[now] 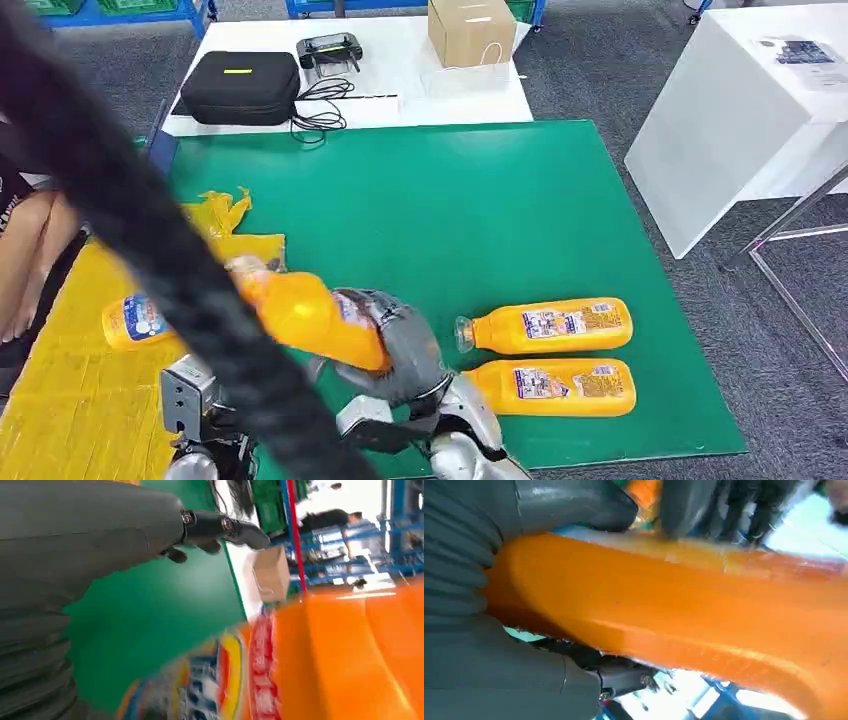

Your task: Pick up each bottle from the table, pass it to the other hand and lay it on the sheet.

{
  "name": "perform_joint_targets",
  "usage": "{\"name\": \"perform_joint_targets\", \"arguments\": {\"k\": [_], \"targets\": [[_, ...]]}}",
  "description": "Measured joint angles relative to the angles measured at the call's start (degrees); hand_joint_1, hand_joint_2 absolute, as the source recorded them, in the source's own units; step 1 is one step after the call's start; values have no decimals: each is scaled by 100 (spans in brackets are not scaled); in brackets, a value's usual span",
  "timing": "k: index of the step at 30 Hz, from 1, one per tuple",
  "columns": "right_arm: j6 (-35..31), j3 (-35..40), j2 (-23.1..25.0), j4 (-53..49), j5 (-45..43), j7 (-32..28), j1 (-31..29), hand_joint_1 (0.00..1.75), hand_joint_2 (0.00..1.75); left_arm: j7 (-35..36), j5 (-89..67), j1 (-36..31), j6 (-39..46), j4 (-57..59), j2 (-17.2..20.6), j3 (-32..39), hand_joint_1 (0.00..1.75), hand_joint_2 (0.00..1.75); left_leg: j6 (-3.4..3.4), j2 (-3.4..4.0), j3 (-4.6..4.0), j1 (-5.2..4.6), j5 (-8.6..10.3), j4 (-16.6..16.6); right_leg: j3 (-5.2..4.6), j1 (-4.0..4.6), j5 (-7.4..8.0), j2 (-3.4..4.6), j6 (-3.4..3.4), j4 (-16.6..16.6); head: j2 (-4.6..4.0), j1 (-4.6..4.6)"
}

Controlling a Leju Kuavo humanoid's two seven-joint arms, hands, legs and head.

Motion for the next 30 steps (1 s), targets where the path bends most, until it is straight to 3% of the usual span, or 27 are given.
{"name": "perform_joint_targets", "arguments": {"k": [12, 28, 29, 30], "targets": [[-177, 507, 20, 618, 277, 52, -472, 175, 175, -26, 719, -70, -592, 85, 170, -114, 0, 175, -1, 2, 1, 0, 1, 0, -2, 0, 0, 0, 0, 0, 0, 0], [-223, 745, 98, 1099, 299, 83, -602, 175, 175, -70, 1423, -84, -1032, 85, 218, -155, 0, 175, -1, 2, -1, 0, 1, 0, -5, 0, 0, 0, 0, 0, 0, 0], [-225, 745, 109, 1119, 297, 83, -611, 175, 175, -72, 1438, -79, -1038, 85, 218, -148, 16, 175, -1, 3, -1, 0, 1, 0, -6, 0, 0, 0, 0, 0, 0, 0], [-227, 745, 114, 1134, 297, 83, -617, 175, 175, -81, 1451, -75, -1036, 85, 218, -144, 175, 175, -1, 3, -1, 0, 1, 0, -6, 0, 0, 0, 0, 0, 0, 0]]}}
